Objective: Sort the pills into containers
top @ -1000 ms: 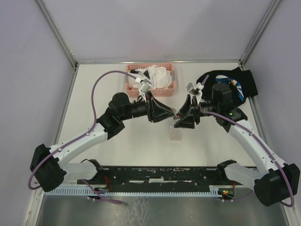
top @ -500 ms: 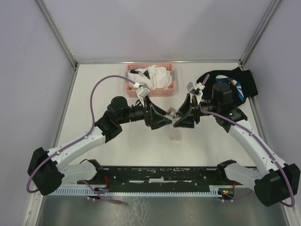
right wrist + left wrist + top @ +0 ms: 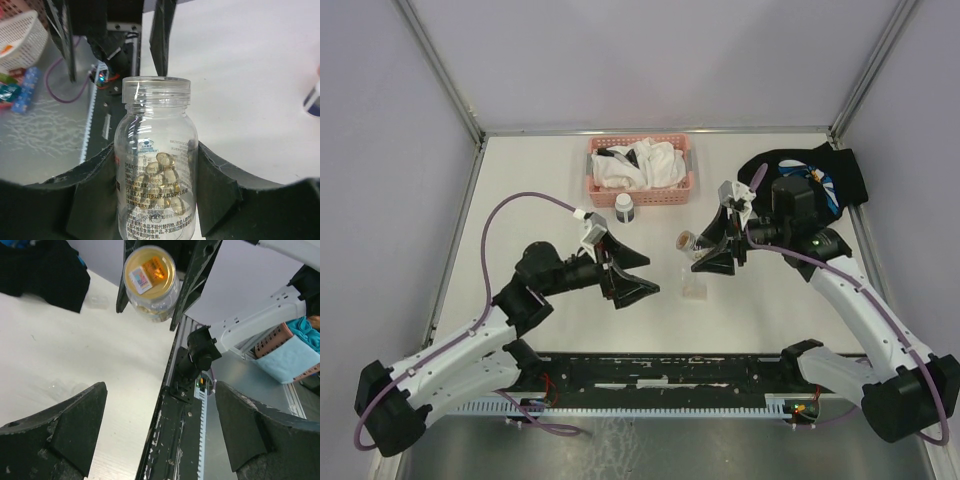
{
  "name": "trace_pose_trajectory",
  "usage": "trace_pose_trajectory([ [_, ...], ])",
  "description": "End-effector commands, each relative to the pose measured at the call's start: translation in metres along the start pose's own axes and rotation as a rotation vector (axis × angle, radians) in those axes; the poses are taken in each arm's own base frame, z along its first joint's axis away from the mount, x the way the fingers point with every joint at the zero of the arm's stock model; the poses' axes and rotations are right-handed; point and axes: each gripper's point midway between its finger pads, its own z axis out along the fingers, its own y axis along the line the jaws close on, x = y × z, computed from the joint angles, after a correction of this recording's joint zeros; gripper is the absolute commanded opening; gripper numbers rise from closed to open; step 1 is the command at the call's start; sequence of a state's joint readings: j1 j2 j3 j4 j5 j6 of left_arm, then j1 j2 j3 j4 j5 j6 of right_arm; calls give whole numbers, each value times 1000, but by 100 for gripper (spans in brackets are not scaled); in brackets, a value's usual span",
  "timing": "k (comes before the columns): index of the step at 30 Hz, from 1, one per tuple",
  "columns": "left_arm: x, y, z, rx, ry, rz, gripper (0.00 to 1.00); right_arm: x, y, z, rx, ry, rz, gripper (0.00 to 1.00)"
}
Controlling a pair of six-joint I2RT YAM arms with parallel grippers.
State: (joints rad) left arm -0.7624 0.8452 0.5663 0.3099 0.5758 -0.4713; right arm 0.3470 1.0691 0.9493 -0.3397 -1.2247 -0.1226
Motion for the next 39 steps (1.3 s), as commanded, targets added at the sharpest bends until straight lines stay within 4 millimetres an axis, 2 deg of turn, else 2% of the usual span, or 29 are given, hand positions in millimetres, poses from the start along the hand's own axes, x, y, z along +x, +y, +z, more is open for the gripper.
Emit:
trace_pose_trajectory([
  [1, -49, -15, -11, 0, -209, 65, 95, -5, -7, -9, 88, 47, -212, 6],
  [3, -61, -24, -13, 29, -258, 35, 94, -2, -16, -13, 144, 69, -271, 6],
  [6, -76, -25, -9, 31, -324, -87, 92, 2, -29, -18, 222, 82, -344, 6],
  [10, -86, -6, 4, -40, -359, -271, 90, 5, -41, -23, 287, 99, -398, 7],
  [13, -91, -1, 16, -61, -360, -347, 90, 9, -49, -25, 323, 117, -412, 7],
  [16, -94, 15, 28, -204, -390, -402, 90, 10, -50, -25, 324, 119, -409, 7],
  [20, -87, 37, 37, -431, -410, -479, 89, 9, -48, -25, 318, 115, -409, 7],
  [23, -86, 46, 40, -514, -424, -507, 88, 10, -48, -24, 314, 115, -403, 7],
  [31, -84, 44, 65, -525, -390, -500, 85, 10, -47, -23, 306, 113, -398, 7],
  [39, -79, 30, 85, -472, -343, -500, 83, 11, -45, -21, 293, 112, -386, 7],
])
